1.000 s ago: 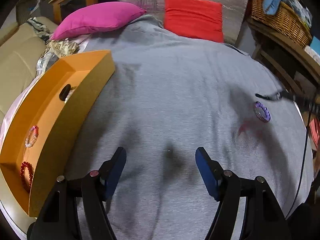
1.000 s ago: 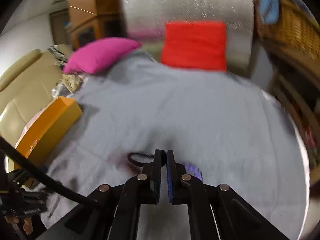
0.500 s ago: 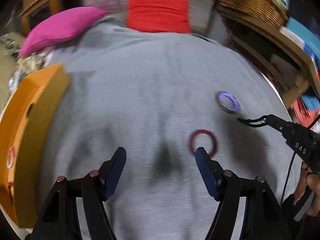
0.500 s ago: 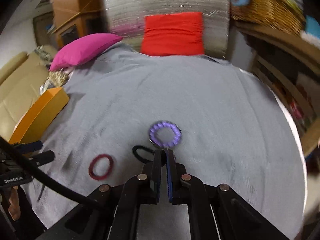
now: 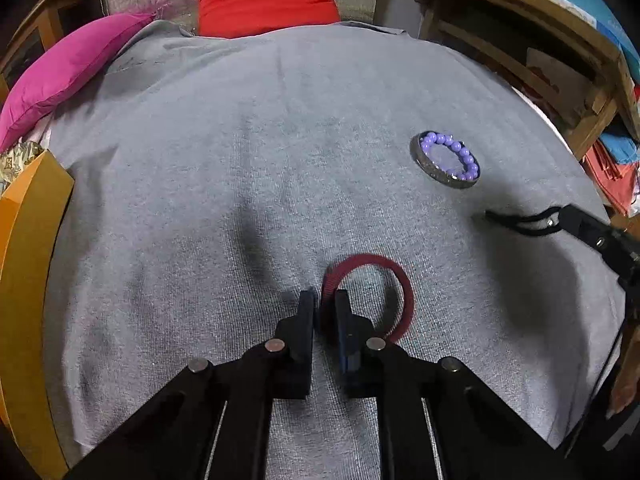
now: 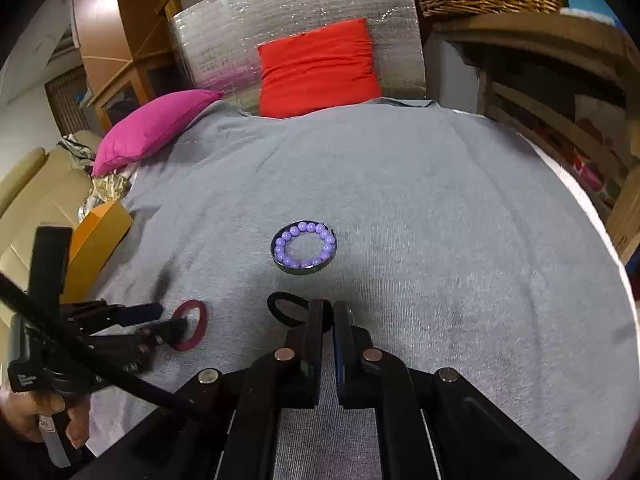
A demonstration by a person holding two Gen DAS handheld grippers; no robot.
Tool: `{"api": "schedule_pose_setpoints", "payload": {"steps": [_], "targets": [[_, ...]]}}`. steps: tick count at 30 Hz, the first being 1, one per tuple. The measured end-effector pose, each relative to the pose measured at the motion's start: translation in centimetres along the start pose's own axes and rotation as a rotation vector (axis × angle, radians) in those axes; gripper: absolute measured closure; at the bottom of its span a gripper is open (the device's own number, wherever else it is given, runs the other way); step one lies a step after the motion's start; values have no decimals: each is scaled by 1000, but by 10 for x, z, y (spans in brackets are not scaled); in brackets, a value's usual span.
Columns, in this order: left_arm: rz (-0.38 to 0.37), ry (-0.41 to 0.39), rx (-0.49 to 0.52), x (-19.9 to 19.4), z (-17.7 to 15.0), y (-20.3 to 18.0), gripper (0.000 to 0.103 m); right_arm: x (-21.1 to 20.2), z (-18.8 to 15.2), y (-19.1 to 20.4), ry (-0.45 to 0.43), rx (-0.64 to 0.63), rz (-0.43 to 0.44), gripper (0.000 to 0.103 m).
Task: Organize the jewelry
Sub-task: 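Lower the left tool onto the dark red ring and close it, then carry the dark red ring and black hair tie over the orange box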
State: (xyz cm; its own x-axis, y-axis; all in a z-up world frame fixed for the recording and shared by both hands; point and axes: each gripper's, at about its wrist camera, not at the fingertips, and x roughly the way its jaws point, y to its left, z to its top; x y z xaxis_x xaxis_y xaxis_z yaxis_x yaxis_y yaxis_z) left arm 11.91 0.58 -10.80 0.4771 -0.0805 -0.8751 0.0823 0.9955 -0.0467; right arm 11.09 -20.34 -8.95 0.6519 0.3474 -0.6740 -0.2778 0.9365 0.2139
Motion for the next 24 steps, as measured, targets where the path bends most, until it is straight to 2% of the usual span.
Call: {"api": "schedule_pose_setpoints", "payload": {"steps": [6, 15, 24], "targets": [[-20, -36, -21, -19, -6, 13, 99, -6, 2, 0, -19, 9, 11, 98], [-36, -85, -63, -47, -24, 28, 99, -19, 1, 12, -31, 6, 11, 98], [-14, -118, -136, -69, -43, 55, 99, -30, 1, 38, -32, -33, 33, 98]]}}
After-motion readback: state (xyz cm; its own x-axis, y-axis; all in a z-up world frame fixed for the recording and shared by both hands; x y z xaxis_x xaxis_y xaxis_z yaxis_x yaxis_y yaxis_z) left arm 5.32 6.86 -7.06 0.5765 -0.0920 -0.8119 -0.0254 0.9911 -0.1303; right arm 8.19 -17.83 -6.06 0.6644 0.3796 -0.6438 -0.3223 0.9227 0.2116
